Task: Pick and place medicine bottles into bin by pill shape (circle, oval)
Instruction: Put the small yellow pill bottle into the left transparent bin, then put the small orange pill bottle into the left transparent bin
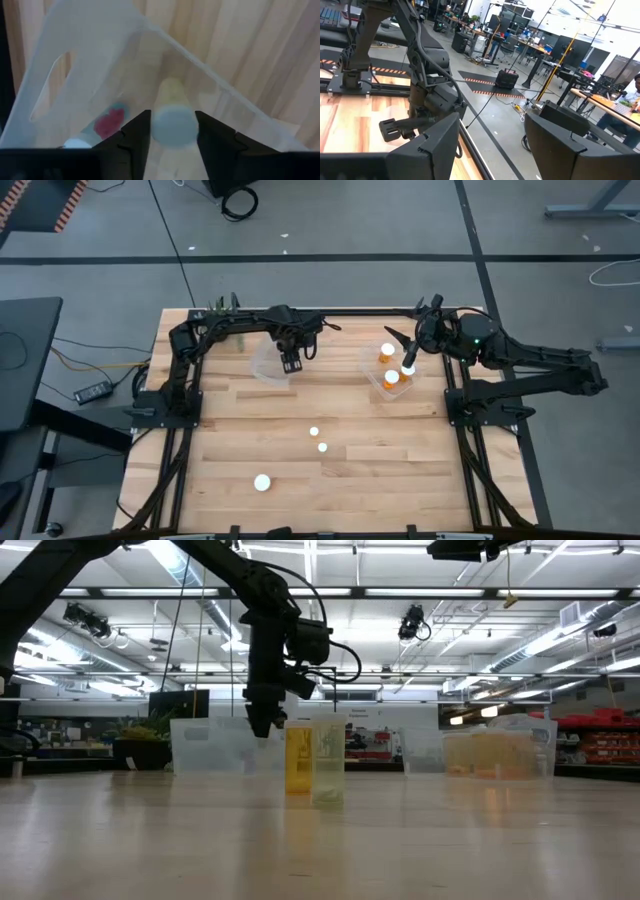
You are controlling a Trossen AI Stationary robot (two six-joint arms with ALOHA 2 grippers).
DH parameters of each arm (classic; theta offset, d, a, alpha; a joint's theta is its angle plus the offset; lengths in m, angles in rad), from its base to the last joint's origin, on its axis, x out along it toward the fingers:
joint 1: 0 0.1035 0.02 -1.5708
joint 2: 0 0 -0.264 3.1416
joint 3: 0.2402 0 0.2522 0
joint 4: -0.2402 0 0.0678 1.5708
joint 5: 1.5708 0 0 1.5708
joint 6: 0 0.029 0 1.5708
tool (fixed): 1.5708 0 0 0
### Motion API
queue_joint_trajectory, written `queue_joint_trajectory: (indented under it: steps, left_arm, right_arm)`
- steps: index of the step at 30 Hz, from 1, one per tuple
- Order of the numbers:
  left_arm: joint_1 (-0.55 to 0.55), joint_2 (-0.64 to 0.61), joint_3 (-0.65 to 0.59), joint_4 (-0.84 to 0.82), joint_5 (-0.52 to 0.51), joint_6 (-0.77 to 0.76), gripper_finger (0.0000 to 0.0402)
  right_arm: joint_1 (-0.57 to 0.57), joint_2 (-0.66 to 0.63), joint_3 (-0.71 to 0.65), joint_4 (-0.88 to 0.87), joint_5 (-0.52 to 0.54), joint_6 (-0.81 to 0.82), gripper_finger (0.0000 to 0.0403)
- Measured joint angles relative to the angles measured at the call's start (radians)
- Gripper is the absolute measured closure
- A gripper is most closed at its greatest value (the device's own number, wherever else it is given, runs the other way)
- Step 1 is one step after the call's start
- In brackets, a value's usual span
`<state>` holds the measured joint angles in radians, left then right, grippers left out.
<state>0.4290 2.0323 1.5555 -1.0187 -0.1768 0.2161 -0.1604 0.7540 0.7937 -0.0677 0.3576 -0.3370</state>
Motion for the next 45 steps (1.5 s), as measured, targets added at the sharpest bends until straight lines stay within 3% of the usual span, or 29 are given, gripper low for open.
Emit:
queue_joint_trajectory:
  steps: [7, 14, 23, 39, 45]
  left_arm:
    - [0.000, 0.000, 0.000, -0.005, -0.026, 0.005, 0.0169]
    - [0.000, 0.000, 0.085, -0.170, -0.051, 0.000, 0.0134]
    - [-0.058, -0.002, 0.234, -0.245, -0.018, -0.048, 0.0132]
    - [-0.324, -0.002, 0.238, -0.148, 0.229, -0.014, 0.0152]
    - [-0.428, -0.002, 0.238, -0.087, 0.249, -0.010, 0.0153]
  right_arm:
    - [0.000, 0.000, 0.000, 0.000, 0.000, 0.001, 0.0170]
    - [0.000, 0.004, 0.000, 0.000, 0.000, 0.001, 0.0170]
    - [0.000, 0.016, 0.000, 0.011, 0.000, -0.004, 0.0170]
    - [-0.001, 0.016, 0.000, 0.011, 0.000, -0.004, 0.0170]
    - [-0.001, 0.016, 0.000, 0.011, 0.000, -0.004, 0.0170]
